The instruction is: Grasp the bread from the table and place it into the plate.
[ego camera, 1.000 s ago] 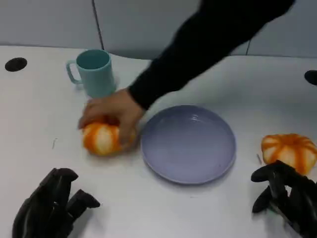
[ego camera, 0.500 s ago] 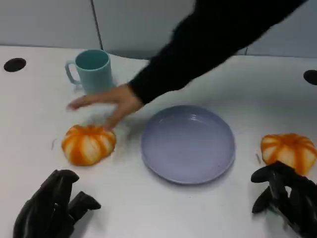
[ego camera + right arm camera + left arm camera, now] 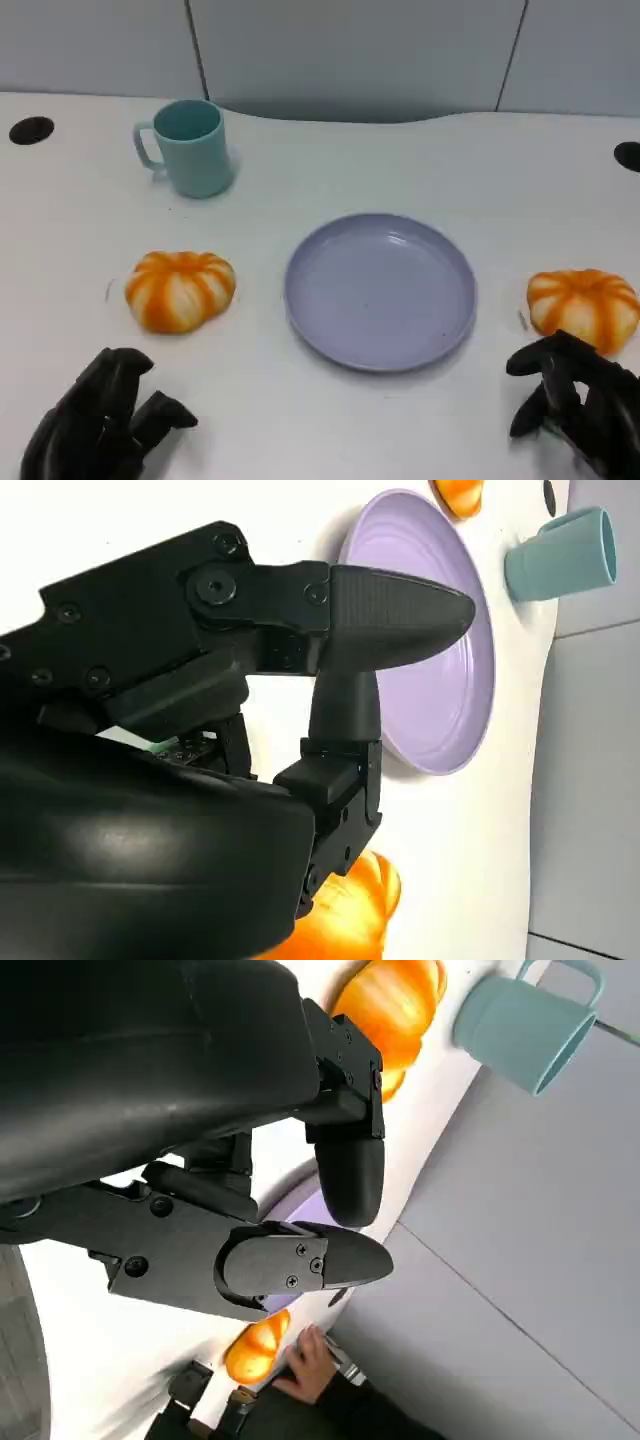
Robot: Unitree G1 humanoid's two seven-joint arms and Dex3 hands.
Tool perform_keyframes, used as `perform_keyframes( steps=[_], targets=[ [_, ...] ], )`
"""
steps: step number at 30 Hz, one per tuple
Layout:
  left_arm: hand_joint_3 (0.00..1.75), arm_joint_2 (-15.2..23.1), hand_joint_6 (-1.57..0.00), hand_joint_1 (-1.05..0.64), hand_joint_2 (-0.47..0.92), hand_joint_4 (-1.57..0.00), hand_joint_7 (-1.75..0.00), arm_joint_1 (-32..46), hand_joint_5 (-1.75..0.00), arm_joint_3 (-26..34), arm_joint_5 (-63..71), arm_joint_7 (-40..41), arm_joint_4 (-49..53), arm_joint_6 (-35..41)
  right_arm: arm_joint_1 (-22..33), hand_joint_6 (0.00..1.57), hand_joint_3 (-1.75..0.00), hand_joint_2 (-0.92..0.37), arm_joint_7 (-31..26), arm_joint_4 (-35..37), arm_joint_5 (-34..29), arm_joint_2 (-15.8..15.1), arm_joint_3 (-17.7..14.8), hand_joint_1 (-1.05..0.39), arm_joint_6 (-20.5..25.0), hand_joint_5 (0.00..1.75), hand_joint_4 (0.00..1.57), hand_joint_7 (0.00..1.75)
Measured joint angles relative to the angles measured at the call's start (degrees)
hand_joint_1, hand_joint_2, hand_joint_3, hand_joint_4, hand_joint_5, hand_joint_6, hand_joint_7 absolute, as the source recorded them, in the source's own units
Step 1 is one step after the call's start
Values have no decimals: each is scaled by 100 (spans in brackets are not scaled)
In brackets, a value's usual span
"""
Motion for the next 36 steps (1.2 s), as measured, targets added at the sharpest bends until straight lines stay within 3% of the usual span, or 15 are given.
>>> perform_keyframes(
  steps=[20, 36],
  targets=[
    [28, -66, -38, -58, 92, -51, -162, -117, -175, -87, 225, -43, 264, -518, -26, 46, -57, -92, 91, 60, -3, -76, -42, -28, -52, 174, 58, 152],
    [27, -60, -32, -57, 92, -50, -169, -126, -175, -118, 254, -156, 361, -597, -14, 46, -56, -92, 112, 61, -10, -92, -40, -28, -119, 173, 57, 151]
  ],
)
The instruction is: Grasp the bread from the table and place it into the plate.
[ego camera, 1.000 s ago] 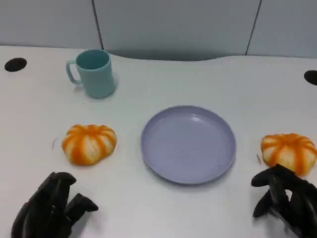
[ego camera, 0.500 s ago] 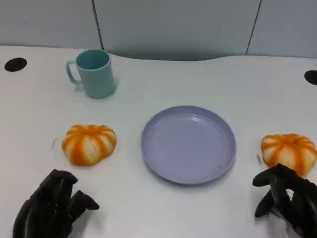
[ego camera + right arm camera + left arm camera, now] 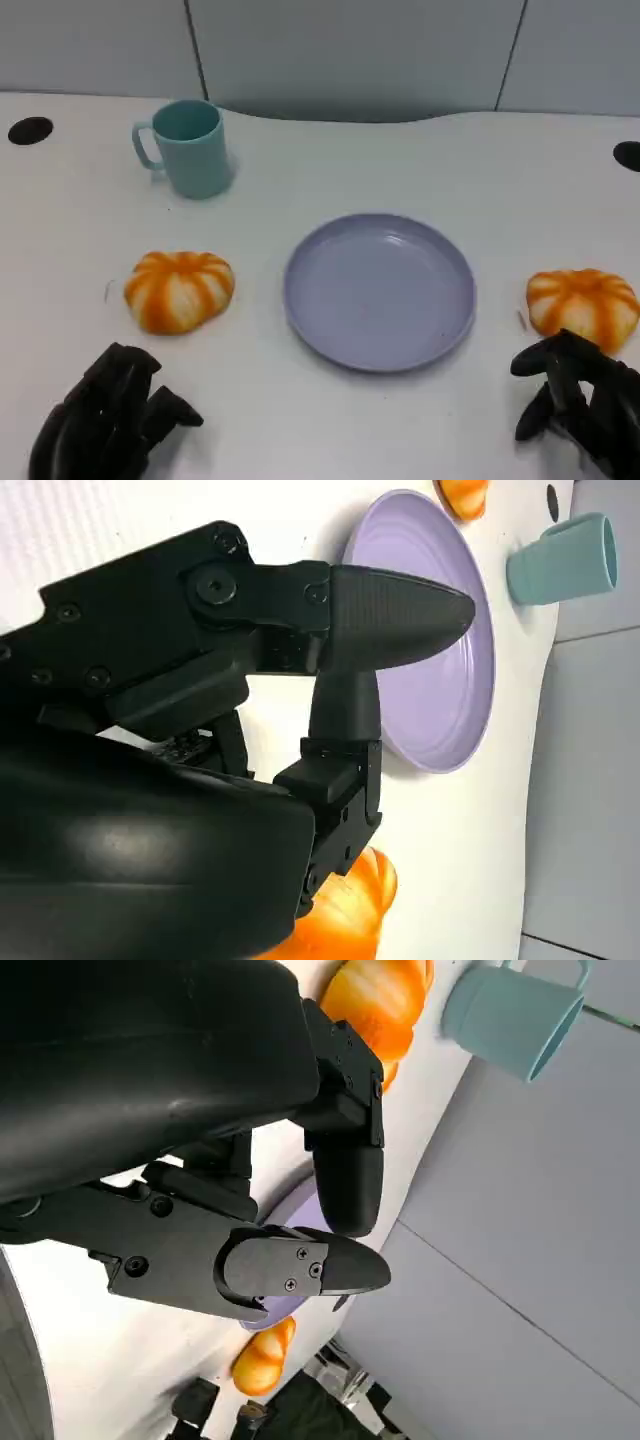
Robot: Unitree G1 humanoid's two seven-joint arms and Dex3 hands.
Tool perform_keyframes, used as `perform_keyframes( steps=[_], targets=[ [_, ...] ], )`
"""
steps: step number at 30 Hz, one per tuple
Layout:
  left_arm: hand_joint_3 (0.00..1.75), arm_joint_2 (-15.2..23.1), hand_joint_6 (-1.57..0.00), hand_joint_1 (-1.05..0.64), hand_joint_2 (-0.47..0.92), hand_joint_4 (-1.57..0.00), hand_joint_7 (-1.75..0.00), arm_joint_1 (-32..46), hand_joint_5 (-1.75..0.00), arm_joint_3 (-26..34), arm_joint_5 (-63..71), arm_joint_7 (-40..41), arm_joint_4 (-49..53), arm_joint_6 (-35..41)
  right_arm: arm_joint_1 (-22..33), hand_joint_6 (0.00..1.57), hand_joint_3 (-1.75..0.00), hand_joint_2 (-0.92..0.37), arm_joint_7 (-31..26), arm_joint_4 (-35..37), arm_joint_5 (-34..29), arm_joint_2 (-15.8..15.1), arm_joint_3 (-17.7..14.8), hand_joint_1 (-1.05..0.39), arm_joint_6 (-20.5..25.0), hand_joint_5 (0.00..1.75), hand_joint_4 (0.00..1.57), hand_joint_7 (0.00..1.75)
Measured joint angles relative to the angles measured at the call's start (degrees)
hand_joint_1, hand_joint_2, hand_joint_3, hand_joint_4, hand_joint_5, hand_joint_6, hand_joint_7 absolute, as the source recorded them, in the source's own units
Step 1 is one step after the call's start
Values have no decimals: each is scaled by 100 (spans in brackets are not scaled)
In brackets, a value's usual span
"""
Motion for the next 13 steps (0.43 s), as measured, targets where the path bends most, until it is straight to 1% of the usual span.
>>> perform_keyframes(
  steps=[13],
  targets=[
    [29, 13, -38, -57, 92, -52, -160, -1, -175, 18, -4, 6, 5, 4, 0, 46, -58, -92, -55, 0, -28, -1, 19, -28, 1, 174, 57, 150]
  ],
)
